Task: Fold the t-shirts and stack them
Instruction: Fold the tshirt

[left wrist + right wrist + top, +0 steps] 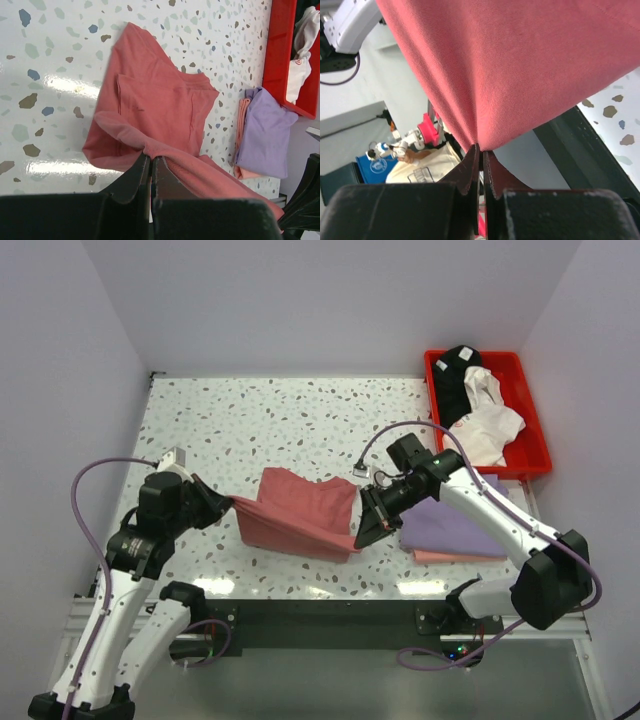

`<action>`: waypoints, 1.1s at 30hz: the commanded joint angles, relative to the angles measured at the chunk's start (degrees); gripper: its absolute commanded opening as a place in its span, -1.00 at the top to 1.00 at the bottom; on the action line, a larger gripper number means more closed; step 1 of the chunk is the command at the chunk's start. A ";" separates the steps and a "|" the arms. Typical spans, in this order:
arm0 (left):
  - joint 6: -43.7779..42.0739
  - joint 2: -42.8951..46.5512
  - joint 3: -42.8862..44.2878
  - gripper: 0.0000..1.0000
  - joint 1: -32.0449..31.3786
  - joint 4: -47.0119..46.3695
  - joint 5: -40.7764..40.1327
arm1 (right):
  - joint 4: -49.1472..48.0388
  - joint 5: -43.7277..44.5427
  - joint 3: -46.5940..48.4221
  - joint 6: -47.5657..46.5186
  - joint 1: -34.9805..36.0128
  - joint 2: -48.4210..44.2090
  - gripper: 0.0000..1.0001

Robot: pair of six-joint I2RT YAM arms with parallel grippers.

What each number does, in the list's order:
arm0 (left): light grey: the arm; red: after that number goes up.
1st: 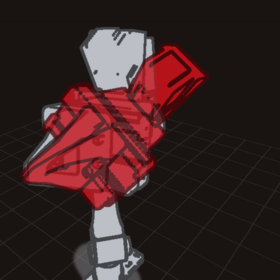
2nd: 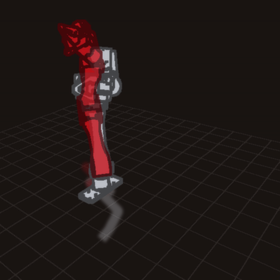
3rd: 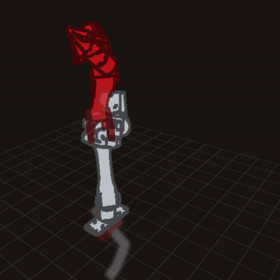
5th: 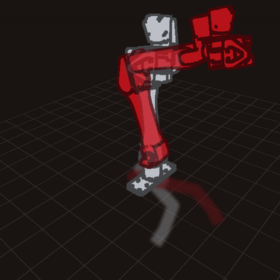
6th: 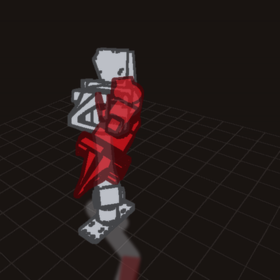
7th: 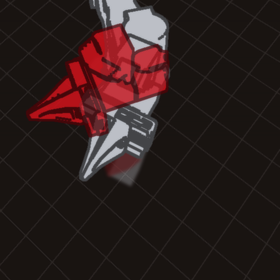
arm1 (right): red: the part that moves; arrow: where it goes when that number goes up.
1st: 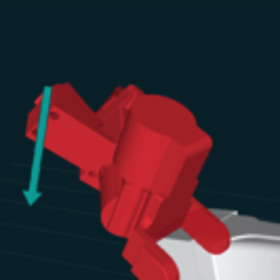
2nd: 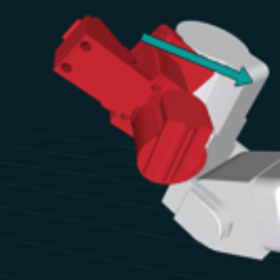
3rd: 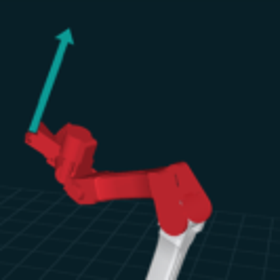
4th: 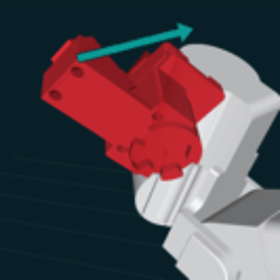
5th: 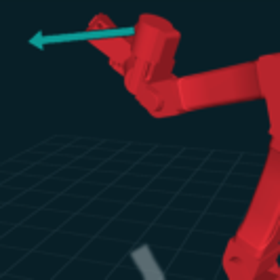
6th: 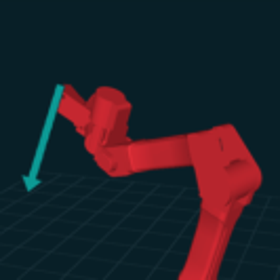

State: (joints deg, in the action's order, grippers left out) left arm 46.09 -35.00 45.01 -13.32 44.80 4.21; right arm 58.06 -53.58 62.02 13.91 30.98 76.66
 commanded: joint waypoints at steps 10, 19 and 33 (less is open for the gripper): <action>0.23 -14.12 -0.28 1.00 0.67 -17.54 -7.72 | -9.80 1.02 5.74 6.48 -6.98 5.86 1.00; -1.52 -27.04 3.67 1.00 0.67 -24.22 -9.31 | -17.28 1.99 8.99 10.79 -10.68 14.30 1.00; -4.16 -45.58 8.95 1.00 1.10 -35.65 -4.74 | -25.63 7.52 12.51 15.09 -14.19 22.91 1.00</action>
State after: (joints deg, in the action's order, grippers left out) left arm 44.10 -78.28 50.17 -12.88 15.90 -1.67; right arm 35.20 -47.55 72.12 27.40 17.61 98.76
